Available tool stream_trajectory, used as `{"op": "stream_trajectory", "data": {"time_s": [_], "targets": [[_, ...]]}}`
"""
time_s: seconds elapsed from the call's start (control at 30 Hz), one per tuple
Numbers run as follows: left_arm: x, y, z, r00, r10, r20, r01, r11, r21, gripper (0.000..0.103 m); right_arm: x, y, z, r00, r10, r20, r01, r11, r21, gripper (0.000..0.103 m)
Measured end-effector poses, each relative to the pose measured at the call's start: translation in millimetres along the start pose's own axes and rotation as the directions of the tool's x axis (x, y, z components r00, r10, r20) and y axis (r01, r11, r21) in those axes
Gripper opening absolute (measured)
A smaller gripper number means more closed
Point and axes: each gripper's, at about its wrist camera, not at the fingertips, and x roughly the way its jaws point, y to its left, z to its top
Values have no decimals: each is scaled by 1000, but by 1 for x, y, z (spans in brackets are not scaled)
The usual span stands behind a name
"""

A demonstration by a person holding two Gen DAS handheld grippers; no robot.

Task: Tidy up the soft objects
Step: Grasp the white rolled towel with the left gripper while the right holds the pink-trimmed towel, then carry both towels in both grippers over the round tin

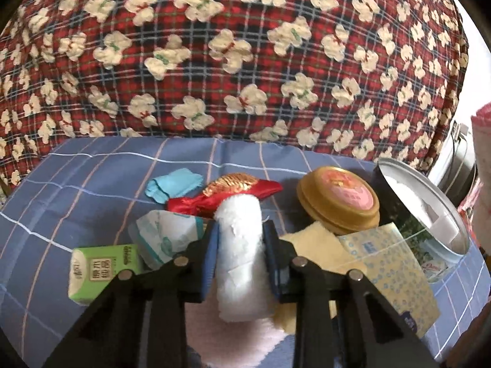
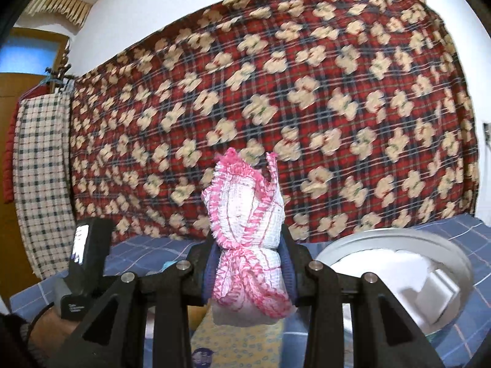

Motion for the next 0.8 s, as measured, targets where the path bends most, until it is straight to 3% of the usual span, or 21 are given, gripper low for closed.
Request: {"op": "stream_trajectory", "data": {"time_s": [0.1, 0.27, 0.43, 0.6, 0.8], "targets": [[-10, 0, 1, 997, 46, 61, -48, 998, 28, 28, -4, -12, 3, 1000, -27, 11, 27, 999, 18, 39], [-32, 8, 6, 983, 61, 170, -64, 998, 12, 28, -10, -30, 6, 997, -67, 31, 65, 997, 43, 39], [-54, 18, 11, 966, 36, 255, -31, 999, -21, 28, -18, -47, 9, 992, -112, 53, 109, 992, 58, 39], [-66, 15, 15, 958, 27, 286, -23, 1000, -16, 28, -24, -66, 12, 985, -158, 70, 153, 986, 71, 39], [-82, -7, 24, 954, -77, 290, 78, 997, 8, 28, -30, -91, 15, 977, -198, 75, 191, 977, 95, 39]]}}
